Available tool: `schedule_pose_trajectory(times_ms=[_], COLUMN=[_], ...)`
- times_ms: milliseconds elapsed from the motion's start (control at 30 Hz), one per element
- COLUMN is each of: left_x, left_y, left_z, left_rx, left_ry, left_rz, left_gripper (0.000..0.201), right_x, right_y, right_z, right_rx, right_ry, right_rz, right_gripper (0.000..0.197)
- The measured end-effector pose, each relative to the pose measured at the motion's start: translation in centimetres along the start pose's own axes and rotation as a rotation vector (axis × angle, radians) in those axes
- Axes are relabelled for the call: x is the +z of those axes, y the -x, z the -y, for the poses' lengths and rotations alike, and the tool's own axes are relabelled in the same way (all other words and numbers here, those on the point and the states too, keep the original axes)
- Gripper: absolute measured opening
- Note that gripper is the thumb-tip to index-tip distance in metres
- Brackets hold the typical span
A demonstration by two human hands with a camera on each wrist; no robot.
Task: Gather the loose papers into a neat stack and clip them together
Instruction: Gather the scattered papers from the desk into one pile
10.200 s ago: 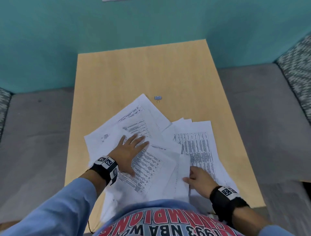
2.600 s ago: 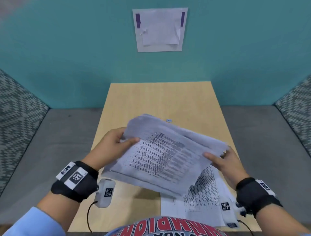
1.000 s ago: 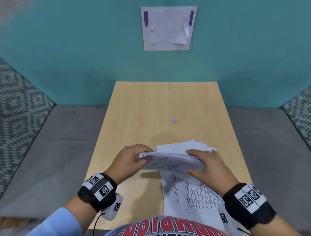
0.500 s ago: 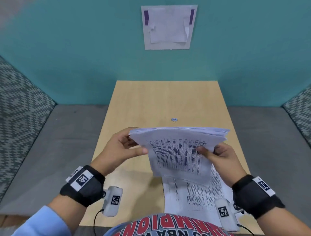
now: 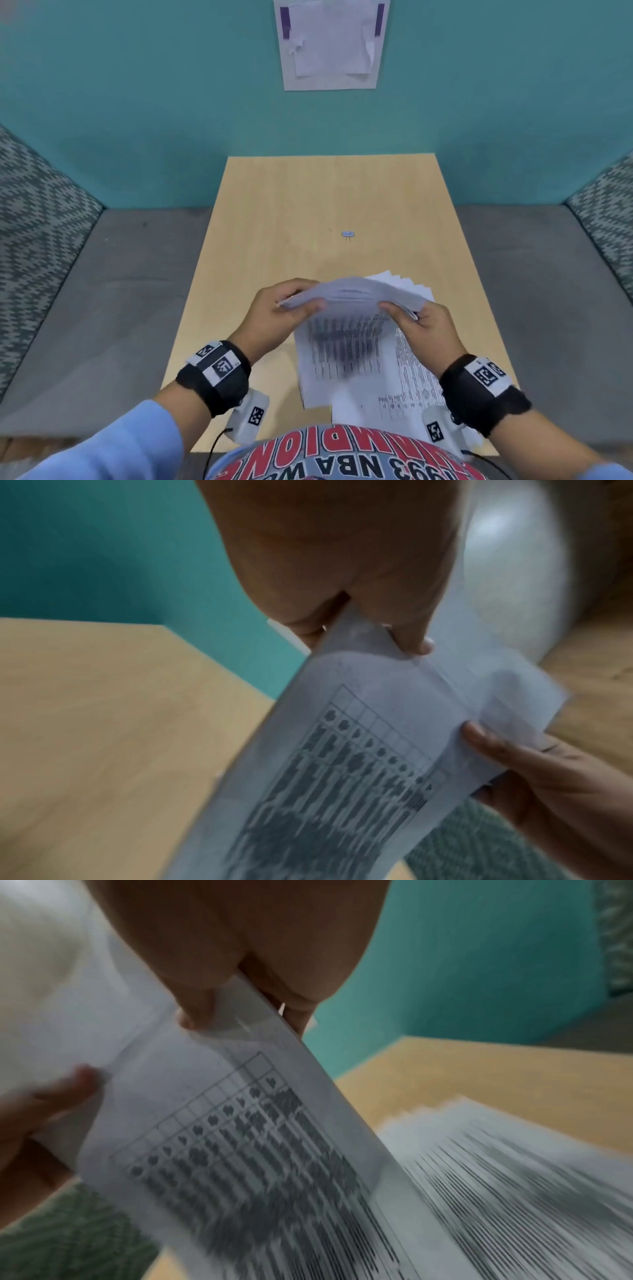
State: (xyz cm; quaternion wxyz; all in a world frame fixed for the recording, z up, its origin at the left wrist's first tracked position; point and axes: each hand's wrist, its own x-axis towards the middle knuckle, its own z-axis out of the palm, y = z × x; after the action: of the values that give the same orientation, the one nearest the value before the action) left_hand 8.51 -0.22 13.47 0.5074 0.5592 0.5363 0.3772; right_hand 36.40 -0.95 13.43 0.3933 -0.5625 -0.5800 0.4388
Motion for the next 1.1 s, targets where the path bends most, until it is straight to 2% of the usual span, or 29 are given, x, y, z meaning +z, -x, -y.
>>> schedule_pose_trajectory(times_ms=[67, 100, 133, 167, 233, 267, 333, 367, 400, 433, 500, 567, 633, 700, 733, 800, 900, 967, 1033, 1100], left_x=[-0.3, -0.3, -0.1, 0.0, 0.3, 0.4, 0.3, 0.2, 0.0, -0.2, -0.4, -0.3, 0.1, 0.2, 0.3, 0.8, 1.3, 1.1, 1.1, 1.2], left_y=[-0.3, -0.4, -0.5, -0.7, -1.0, -1.3, -2.1, -2.4, -2.7, -2.8, -2.8, -2.3, -1.8, -1.5, -1.2, -0.9, -1.0, -1.3, -1.5, -1.5], left_z=[3.5, 5.0, 6.1, 7.1, 7.7, 7.8, 7.7, 7.5, 7.0, 6.3, 4.6, 2.3, 1.4, 2.1, 2.4, 3.9, 4.6, 4.3, 3.3, 2.4], left_rx=[-0.084, -0.115, -0.124, -0.12, -0.127, -0.144, -0.17, -0.179, -0.182, -0.178, -0.144, -0.079, -0.013, 0.042, 0.036, 0.001, -0.013, -0.018, 0.024, 0.082], left_ry=[-0.093, -0.156, -0.208, -0.25, -0.305, -0.308, -0.212, -0.15, -0.112, -0.092, -0.03, -0.002, -0.018, -0.043, -0.084, -0.114, -0.119, -0.081, -0.021, -0.002], left_rz=[0.141, 0.2, 0.226, 0.215, 0.105, 0.041, -0.013, -0.014, -0.021, -0.055, -0.134, -0.181, -0.202, -0.176, -0.154, -0.099, -0.037, -0.085, -0.133, -0.157], left_gripper=[0.087, 0.1, 0.098, 0.084, 0.047, 0.033, 0.02, 0.016, 0.015, 0.027, 0.05, 0.057, 0.052, 0.019, 0.015, 0.031, 0.039, 0.037, 0.029, 0.029], right_x=[0.4, 0.6, 0.7, 0.8, 0.8, 0.7, 0.3, 0.0, -0.4, -0.6, -0.9, -0.9, -0.4, 0.2, 0.5, 1.1, 1.2, 0.9, 0.6, 0.6], right_y=[0.1, 0.1, -0.1, -0.3, -1.1, -1.3, -2.1, -2.4, -2.6, -2.6, -2.6, -2.5, -2.0, -1.5, -1.3, -0.7, -0.5, -0.6, -0.4, 0.0], right_z=[-1.6, -2.0, -2.7, -2.6, -2.3, -2.0, -0.9, -0.5, -0.3, 0.5, 0.6, 0.3, 0.4, 0.1, -0.8, -2.0, -2.5, -2.0, -0.9, -0.3], right_rx=[0.094, 0.126, 0.134, 0.139, 0.141, 0.138, 0.11, 0.085, 0.059, 0.049, 0.089, 0.071, 0.086, 0.125, 0.16, 0.226, 0.279, 0.224, 0.104, 0.091], right_ry=[-0.03, -0.013, 0.005, 0.02, -0.002, -0.017, 0.022, -0.004, -0.07, -0.126, -0.146, -0.08, -0.093, -0.144, -0.138, -0.076, -0.035, -0.042, -0.099, -0.174], right_rz=[-0.072, -0.102, -0.123, -0.127, -0.111, -0.083, -0.079, -0.093, -0.077, -0.054, -0.012, -0.013, -0.077, -0.08, -0.046, 0.032, 0.058, 0.033, 0.046, 0.024], right_gripper=[0.027, 0.029, 0.031, 0.031, 0.022, 0.024, 0.04, 0.035, 0.019, 0.011, 0.027, 0.021, 0.019, 0.01, 0.015, 0.028, 0.019, 0.019, 0.009, 0.023])
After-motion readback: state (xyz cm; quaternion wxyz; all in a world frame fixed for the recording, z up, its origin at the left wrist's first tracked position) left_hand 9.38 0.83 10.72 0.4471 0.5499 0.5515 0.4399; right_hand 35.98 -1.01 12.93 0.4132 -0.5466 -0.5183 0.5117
